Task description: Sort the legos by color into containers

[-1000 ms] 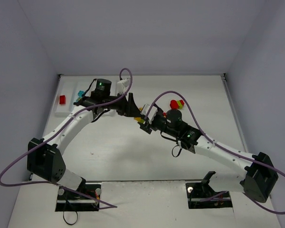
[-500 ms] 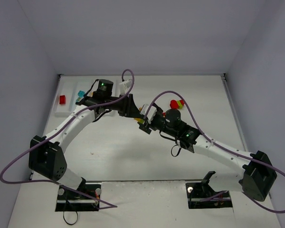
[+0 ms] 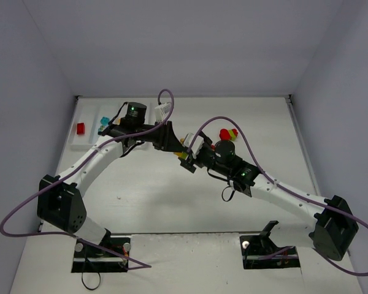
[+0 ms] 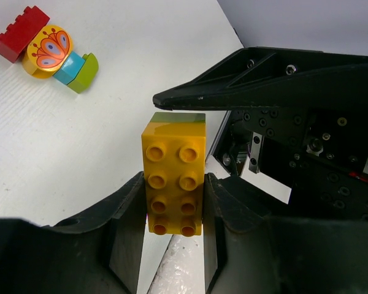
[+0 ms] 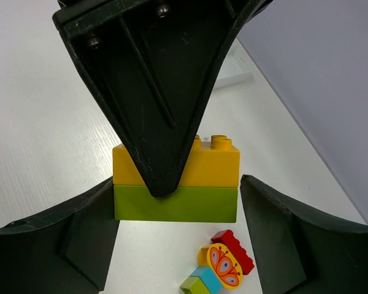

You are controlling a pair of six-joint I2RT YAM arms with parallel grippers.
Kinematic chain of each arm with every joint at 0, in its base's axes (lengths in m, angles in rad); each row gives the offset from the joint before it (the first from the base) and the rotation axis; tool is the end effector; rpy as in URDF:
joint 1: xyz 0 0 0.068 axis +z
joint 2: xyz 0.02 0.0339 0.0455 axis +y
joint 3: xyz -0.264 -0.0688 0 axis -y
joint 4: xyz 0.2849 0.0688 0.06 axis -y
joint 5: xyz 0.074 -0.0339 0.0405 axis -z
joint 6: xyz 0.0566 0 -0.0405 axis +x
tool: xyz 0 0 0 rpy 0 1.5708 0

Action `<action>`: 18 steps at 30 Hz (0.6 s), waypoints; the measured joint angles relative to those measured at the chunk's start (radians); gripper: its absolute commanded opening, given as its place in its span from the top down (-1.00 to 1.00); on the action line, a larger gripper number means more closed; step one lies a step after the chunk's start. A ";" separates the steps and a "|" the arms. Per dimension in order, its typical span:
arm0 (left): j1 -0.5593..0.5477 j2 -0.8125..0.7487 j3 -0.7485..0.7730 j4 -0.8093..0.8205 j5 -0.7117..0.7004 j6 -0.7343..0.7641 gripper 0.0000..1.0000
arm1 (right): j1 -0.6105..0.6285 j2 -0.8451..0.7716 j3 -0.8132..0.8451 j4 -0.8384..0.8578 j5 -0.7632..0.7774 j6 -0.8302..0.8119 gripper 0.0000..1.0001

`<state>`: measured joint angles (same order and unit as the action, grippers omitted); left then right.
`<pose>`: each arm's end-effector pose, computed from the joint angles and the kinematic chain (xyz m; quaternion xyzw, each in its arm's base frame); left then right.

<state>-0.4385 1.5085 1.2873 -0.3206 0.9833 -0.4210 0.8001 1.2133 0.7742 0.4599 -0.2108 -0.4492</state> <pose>0.3285 -0.2061 0.3187 0.2390 0.7654 -0.5543 0.2231 0.2286 0.2524 0.2967 -0.4679 0.5205 0.1965 0.6867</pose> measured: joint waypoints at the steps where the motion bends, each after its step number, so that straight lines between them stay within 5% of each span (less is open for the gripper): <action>1: 0.000 0.000 0.000 0.000 0.000 0.001 1.00 | -0.002 0.000 0.000 0.000 -0.002 0.000 -0.54; 3: 0.000 0.000 0.000 -0.007 0.000 0.005 1.00 | -0.003 0.000 0.000 0.000 -0.002 0.002 -0.67; 18: -0.001 0.000 0.000 -0.017 -0.005 0.020 1.00 | -0.008 -0.005 -0.006 -0.006 -0.007 0.003 -0.63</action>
<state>-0.4397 1.5085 1.2873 -0.3374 0.9787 -0.4011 0.7918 1.2079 0.7685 0.4541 -0.2176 -0.4458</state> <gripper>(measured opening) 0.293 0.822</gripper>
